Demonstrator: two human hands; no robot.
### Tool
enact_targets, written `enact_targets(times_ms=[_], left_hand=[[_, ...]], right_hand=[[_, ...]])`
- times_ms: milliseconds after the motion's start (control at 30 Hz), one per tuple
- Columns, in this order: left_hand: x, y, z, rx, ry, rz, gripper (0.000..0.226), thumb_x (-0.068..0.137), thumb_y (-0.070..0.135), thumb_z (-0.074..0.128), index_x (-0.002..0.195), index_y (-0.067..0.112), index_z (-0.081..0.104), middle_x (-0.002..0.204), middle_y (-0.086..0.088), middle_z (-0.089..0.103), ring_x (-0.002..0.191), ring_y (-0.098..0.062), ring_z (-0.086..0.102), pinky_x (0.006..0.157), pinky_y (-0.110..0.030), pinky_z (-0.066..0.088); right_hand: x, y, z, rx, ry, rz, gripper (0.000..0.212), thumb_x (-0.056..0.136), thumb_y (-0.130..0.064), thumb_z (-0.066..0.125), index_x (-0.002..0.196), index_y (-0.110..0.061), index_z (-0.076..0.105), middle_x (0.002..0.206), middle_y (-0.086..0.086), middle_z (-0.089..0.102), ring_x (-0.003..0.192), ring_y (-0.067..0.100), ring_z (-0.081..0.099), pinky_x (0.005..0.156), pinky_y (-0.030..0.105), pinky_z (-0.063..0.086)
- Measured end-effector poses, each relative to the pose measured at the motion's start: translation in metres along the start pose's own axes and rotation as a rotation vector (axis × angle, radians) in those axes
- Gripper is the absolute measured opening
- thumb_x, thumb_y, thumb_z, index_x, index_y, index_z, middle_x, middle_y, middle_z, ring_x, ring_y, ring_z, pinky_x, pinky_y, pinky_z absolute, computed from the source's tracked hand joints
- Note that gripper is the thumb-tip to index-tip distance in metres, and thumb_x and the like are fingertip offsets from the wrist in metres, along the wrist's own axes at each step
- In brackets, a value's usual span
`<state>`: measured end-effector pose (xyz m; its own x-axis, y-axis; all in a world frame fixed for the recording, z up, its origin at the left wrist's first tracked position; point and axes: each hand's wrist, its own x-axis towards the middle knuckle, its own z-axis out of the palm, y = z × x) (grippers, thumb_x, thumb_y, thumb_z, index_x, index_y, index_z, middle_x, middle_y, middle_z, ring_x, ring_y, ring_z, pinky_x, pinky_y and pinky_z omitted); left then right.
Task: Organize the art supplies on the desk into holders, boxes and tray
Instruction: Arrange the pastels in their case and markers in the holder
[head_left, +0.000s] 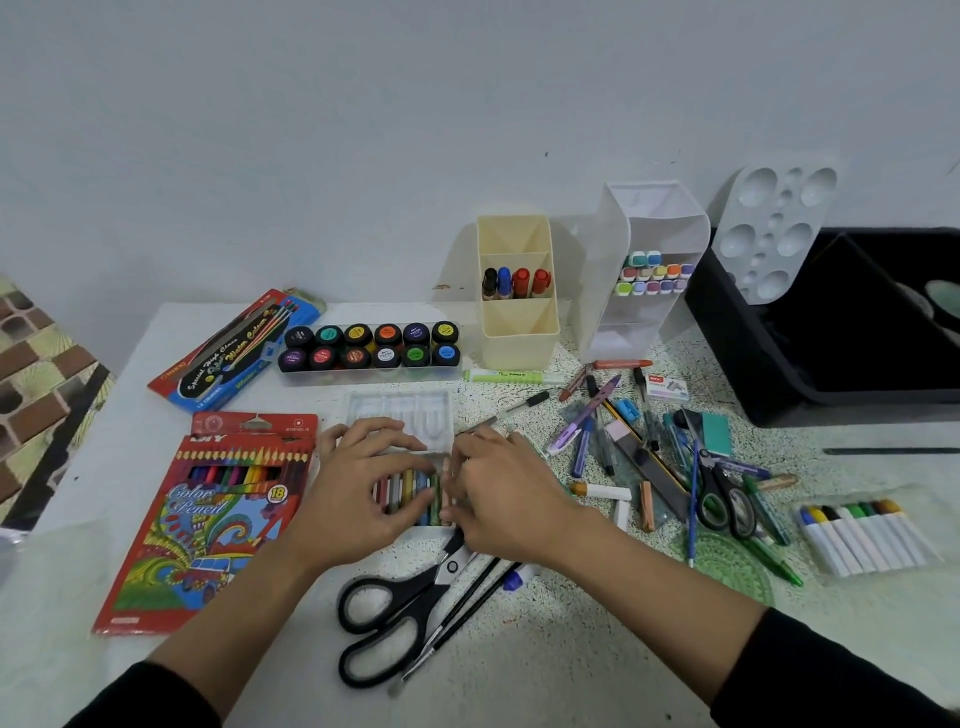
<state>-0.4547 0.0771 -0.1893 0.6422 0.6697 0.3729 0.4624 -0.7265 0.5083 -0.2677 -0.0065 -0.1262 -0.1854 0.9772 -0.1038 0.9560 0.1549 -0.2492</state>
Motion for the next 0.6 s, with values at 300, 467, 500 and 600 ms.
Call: enact_targets(times_ms=[300, 467, 500, 600], left_hand=[[0.001, 0.001, -0.002, -0.044, -0.034, 0.017, 0.021, 0.081, 0.048, 0.070, 0.096, 0.033, 0.074, 0.112, 0.022, 0.062, 0.116, -0.011, 0.051, 0.096, -0.044, 0.034], [0.005, 0.002, -0.005, -0.091, -0.060, 0.011, 0.023, 0.080, 0.049, 0.070, 0.095, 0.031, 0.073, 0.109, 0.021, 0.060, 0.111, -0.007, 0.051, 0.094, -0.038, 0.038], [0.006, 0.002, -0.006, -0.090, -0.067, 0.012, 0.024, 0.080, 0.049, 0.071, 0.095, 0.031, 0.073, 0.107, 0.020, 0.060, 0.110, -0.007, 0.051, 0.093, -0.037, 0.039], [0.010, 0.008, -0.010, -0.091, -0.090, 0.024, 0.021, 0.079, 0.044, 0.071, 0.094, 0.031, 0.071, 0.100, 0.020, 0.058, 0.103, -0.008, 0.052, 0.088, -0.036, 0.043]], right_hand=[[0.002, -0.006, -0.008, -0.010, -0.019, -0.029, 0.024, 0.095, -0.036, 0.064, 0.094, -0.014, 0.073, 0.094, 0.000, 0.056, 0.081, 0.020, 0.053, 0.074, 0.034, 0.045], [0.008, -0.005, -0.008, 0.067, -0.023, 0.050, 0.017, 0.090, -0.036, 0.071, 0.091, -0.019, 0.075, 0.087, 0.002, 0.065, 0.077, 0.023, 0.063, 0.068, 0.033, 0.053], [0.009, -0.004, -0.007, 0.073, -0.018, 0.065, 0.017, 0.089, -0.036, 0.073, 0.090, -0.019, 0.077, 0.083, 0.001, 0.065, 0.075, 0.022, 0.062, 0.064, 0.030, 0.049], [0.006, 0.002, 0.001, 0.128, 0.019, 0.080, 0.017, 0.087, -0.040, 0.074, 0.092, -0.025, 0.080, 0.081, -0.007, 0.058, 0.073, 0.015, 0.055, 0.056, 0.025, 0.033]])
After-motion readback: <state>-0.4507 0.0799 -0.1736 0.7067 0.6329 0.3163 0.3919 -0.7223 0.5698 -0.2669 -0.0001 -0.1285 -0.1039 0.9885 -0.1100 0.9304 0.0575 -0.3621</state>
